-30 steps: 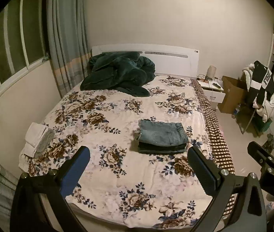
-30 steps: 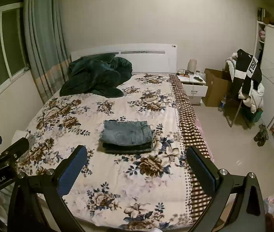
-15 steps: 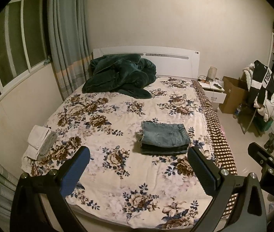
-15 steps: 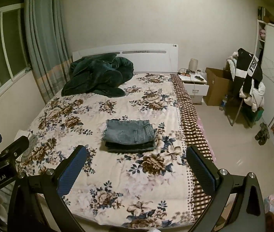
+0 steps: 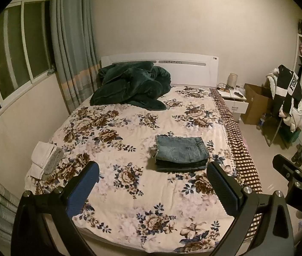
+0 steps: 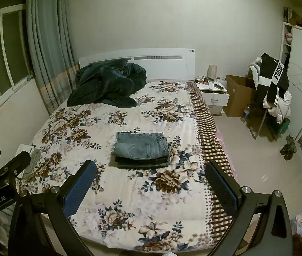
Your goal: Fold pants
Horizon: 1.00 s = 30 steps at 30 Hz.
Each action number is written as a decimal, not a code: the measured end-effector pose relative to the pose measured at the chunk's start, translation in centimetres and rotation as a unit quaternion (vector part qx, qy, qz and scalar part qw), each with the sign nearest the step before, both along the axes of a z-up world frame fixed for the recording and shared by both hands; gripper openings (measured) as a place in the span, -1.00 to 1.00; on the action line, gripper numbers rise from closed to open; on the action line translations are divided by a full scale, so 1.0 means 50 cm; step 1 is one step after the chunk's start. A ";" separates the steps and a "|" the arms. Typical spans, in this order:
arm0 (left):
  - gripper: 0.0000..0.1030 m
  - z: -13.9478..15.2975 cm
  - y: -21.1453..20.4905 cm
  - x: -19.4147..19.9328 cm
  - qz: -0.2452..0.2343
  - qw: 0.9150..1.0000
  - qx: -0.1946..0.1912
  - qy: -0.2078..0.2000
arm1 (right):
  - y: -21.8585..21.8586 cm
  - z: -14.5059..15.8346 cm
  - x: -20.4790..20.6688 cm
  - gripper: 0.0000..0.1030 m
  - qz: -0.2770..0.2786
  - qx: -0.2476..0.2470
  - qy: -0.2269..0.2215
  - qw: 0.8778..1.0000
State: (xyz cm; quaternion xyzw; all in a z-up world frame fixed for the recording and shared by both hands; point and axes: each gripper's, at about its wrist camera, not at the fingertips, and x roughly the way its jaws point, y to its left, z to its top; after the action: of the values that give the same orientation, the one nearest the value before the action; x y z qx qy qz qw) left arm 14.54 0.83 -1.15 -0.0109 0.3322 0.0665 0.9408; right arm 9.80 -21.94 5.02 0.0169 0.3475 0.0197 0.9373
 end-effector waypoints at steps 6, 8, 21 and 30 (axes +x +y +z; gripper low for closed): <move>1.00 0.000 0.000 -0.001 0.000 1.000 0.001 -0.001 | -0.009 0.000 -0.010 1.00 0.003 0.004 0.001 1.000; 1.00 -0.001 -0.001 -0.002 -0.001 1.000 0.001 0.000 | -0.010 0.000 -0.008 1.00 0.004 0.004 0.001 1.000; 1.00 -0.001 0.003 -0.002 -0.001 1.000 0.002 -0.002 | -0.009 -0.001 -0.001 1.00 0.008 0.009 0.005 1.000; 1.00 0.001 0.011 -0.005 0.001 1.000 0.003 -0.006 | -0.012 -0.015 -0.019 1.00 0.008 0.008 0.006 1.000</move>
State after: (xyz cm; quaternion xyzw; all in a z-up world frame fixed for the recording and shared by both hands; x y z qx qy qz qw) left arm 14.27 1.39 -1.11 -0.0091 0.3266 0.0685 0.9426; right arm 8.85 -22.53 4.29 0.0216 0.3527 0.0293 0.9350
